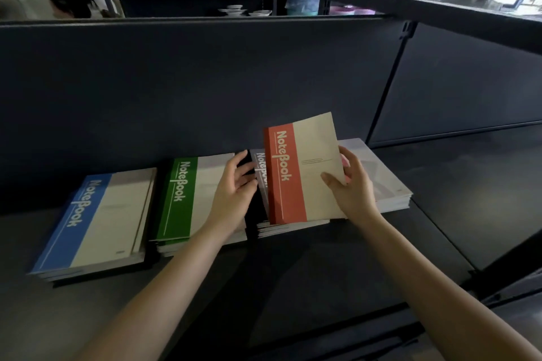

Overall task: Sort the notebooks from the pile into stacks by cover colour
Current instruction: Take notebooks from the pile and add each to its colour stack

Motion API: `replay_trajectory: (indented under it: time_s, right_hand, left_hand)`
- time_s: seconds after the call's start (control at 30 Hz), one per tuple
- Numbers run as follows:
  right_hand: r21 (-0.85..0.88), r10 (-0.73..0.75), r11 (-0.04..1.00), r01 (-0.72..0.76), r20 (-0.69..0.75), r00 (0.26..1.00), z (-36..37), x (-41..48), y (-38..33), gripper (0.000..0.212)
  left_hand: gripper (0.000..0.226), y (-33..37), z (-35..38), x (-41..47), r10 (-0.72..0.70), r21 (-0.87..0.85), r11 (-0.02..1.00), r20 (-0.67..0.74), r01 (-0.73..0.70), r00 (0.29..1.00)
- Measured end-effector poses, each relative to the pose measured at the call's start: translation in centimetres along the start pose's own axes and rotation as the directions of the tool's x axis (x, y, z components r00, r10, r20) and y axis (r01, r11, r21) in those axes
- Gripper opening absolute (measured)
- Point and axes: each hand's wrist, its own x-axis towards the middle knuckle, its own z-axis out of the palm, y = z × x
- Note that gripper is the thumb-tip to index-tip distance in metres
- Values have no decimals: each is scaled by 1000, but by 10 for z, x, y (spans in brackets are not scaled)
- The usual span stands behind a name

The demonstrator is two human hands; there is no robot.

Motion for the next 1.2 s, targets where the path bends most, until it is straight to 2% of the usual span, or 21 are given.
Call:
replay_trajectory:
  time_s: [0.07, 0.17, 0.23, 0.33, 0.5, 0.6, 0.73, 0.83, 0.9, 1.03, 1.1, 1.2]
  right_hand:
    - [-8, 14, 1000, -14, -25, 1000, -12, 5, 6, 55]
    - [-40, 25, 999, -28, -72, 997, -32, 12, 13, 54]
    - [-78, 39, 996, -46, -84, 996, -46, 20, 17, 56]
    - [-139, 75, 987, -85, -76, 994, -67, 32, 24, 60]
    - [-291, 33, 955, -51, -68, 997, -90, 45, 29, 61]
    - [-380, 79, 920, -99, -67, 995, -94, 53, 38, 63]
    - [-441, 109, 888, -134, -82, 991, -92, 61, 53, 66]
    - [-550, 111, 822, -148, -100, 989, -88, 66, 53, 65]
    - [-595, 109, 789, -153, -109, 988, -85, 70, 53, 59]
    - [-671, 82, 734, -106, -67, 994, -83, 75, 63, 28]
    - [-718, 100, 690, -91, -31, 995, -85, 74, 64, 27]
    - [-723, 130, 684, -97, -11, 991, -84, 74, 64, 30]
  left_hand:
    - [51, -1, 11, 5, 34, 184, 982, 57, -43, 998]
    - [50, -2, 29, 9, 74, 481, 862, 192, -160, 979]
    - [47, -1, 43, 11, 94, 572, 784, 279, -244, 956]
    - [43, 3, 62, 12, 132, 607, 707, 390, -363, 911]
    - [37, 8, 95, 22, 174, 614, 642, 467, -459, 867]
    - [34, 3, 109, 30, 136, 608, 658, 484, -444, 864]
    - [36, -10, 114, 33, 132, 642, 622, 479, -449, 868]
    - [32, -10, 113, 35, 125, 591, 718, 411, -368, 903]
    - [31, -11, 113, 36, 118, 585, 735, 390, -345, 913]
    - [30, -14, 114, 36, 155, 593, 712, 389, -375, 908]
    - [30, -15, 114, 36, 168, 606, 693, 392, -391, 904]
    - [33, -15, 114, 36, 151, 635, 660, 410, -400, 900]
